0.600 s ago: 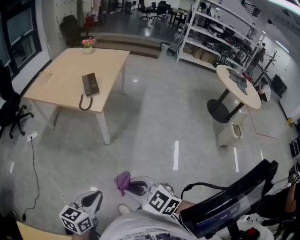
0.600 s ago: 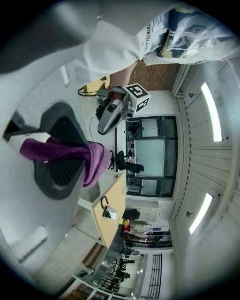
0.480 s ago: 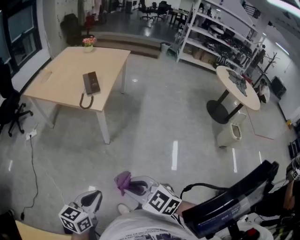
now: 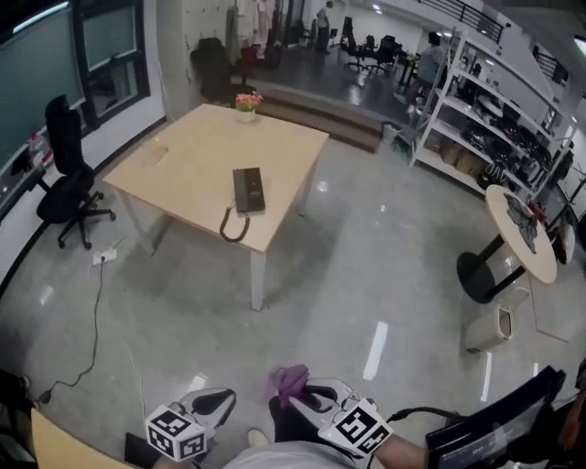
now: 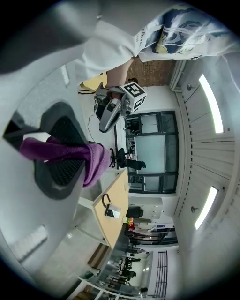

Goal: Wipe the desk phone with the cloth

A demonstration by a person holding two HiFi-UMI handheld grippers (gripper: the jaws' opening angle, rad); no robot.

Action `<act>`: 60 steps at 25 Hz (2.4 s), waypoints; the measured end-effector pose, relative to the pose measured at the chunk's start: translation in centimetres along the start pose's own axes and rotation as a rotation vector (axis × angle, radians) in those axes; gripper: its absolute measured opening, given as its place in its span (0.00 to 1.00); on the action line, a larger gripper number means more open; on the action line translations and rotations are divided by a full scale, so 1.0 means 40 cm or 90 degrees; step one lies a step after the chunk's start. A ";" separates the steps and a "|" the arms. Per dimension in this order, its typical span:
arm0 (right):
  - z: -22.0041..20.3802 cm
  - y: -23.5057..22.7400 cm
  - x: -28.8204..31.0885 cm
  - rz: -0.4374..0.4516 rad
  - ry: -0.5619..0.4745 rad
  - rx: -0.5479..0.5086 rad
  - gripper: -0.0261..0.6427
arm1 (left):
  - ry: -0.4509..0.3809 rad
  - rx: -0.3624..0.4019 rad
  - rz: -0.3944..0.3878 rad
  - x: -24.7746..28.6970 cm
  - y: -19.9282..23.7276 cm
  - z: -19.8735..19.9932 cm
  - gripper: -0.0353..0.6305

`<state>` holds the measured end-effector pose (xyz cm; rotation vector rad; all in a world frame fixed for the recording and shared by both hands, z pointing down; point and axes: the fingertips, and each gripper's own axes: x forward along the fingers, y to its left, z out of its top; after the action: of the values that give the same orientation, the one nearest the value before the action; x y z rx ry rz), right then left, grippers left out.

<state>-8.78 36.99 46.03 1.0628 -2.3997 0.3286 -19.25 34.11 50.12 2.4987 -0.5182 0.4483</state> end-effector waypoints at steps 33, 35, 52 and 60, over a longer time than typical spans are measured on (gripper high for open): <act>0.199 -0.809 0.290 -0.069 -0.022 0.052 0.17 | -0.003 -0.149 -0.032 0.529 0.684 0.554 0.39; 0.242 -0.842 0.322 -0.088 -0.019 0.060 0.17 | 0.012 -0.162 -0.052 0.571 0.755 0.586 0.41; 0.334 -0.940 0.388 -0.170 0.050 0.092 0.17 | 0.056 -0.331 -0.168 0.956 1.062 0.672 0.56; 0.311 -1.029 0.328 -0.208 0.064 0.109 0.17 | 0.138 -0.360 -0.205 1.031 1.050 0.667 0.41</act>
<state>10.11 -3.71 43.19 1.4533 -2.0939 0.4657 3.28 -24.75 64.41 1.9126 -0.1221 0.3752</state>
